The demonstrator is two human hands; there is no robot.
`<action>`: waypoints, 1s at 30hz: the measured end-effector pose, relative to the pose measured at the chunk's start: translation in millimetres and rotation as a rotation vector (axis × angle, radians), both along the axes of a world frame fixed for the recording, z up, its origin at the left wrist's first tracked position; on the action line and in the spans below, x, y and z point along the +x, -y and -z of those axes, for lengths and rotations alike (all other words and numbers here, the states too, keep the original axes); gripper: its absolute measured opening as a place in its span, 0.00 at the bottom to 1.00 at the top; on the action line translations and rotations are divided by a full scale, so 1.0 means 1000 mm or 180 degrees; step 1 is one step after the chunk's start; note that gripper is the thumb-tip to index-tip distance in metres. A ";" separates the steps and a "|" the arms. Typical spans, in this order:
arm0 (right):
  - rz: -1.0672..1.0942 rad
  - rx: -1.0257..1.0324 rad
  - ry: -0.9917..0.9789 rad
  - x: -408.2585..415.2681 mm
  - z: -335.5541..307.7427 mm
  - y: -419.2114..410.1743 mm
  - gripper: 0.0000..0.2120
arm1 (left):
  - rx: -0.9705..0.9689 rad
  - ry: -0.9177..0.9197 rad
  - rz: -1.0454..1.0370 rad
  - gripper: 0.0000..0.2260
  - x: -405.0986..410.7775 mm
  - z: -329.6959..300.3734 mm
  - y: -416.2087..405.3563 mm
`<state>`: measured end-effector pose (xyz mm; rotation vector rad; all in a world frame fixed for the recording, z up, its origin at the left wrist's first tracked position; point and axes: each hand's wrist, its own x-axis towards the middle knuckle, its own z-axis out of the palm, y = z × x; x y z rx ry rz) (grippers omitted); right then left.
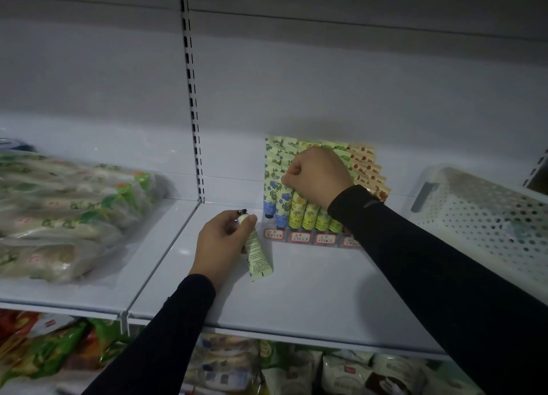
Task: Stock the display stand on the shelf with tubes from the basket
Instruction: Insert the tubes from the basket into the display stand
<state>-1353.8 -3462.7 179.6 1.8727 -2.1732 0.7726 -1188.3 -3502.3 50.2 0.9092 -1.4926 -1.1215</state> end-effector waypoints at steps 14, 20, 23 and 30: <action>-0.0234 -0.0250 0.0120 0.001 0.003 -0.010 0.10 | 0.0007 0.0001 0.0011 0.08 0.001 0.001 0.002; -0.0219 -0.0486 0.0156 -0.001 0.003 -0.012 0.12 | 0.0103 -0.0107 0.0047 0.07 -0.001 0.000 0.000; -0.0314 -0.0764 0.0310 0.000 0.004 -0.019 0.11 | 0.0231 -0.0259 0.0126 0.06 0.000 -0.002 -0.002; -0.0756 -0.0528 0.0598 0.005 0.018 -0.052 0.16 | 0.0634 -0.0764 0.0540 0.07 0.004 -0.016 -0.011</action>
